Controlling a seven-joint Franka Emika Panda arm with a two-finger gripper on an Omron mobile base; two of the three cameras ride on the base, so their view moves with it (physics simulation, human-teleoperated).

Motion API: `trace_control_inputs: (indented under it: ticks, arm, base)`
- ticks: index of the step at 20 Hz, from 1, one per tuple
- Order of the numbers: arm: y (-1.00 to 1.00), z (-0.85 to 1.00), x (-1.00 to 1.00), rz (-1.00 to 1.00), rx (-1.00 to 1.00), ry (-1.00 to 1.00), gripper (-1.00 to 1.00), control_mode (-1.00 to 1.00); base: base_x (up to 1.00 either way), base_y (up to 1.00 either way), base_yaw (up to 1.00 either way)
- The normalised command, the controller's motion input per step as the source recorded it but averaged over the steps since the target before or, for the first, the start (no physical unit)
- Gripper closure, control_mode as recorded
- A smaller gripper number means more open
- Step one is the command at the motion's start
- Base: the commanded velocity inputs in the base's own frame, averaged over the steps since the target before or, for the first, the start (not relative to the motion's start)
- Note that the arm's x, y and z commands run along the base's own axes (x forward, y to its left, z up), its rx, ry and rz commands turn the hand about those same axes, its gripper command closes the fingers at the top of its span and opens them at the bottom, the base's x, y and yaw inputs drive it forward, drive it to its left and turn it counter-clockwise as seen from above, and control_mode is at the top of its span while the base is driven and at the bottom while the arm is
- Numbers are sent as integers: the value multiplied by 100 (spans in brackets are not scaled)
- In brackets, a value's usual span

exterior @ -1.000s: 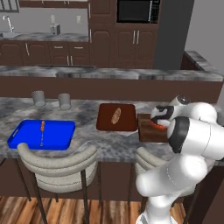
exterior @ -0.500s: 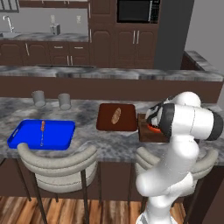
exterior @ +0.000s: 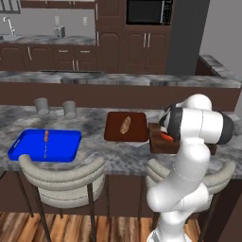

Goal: Take the donuts from the fridge and place them on the empty tray on the dining counter.

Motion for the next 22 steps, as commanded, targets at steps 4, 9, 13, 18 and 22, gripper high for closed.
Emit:
trace_control_inputs:
  ticks: [4, 9, 13, 18, 22]
  arm:
    - [0, 25, -11, 1, 0, -5, -100, -100]
    - [0, 92, -57, 2, -4, -22, -100, -100]
    - [3, 100, -96, 9, -7, -28, -100, -100]
    - [64, 100, -100, 12, -12, -10, -100, -100]
    - [100, 68, -100, -1, 3, -7, -100, -100]
  base:
    - [0, 0, 0]
    - [0, 0, 0]
    - [0, 0, 0]
    - [0, 0, 0]
    - [0, 0, 0]
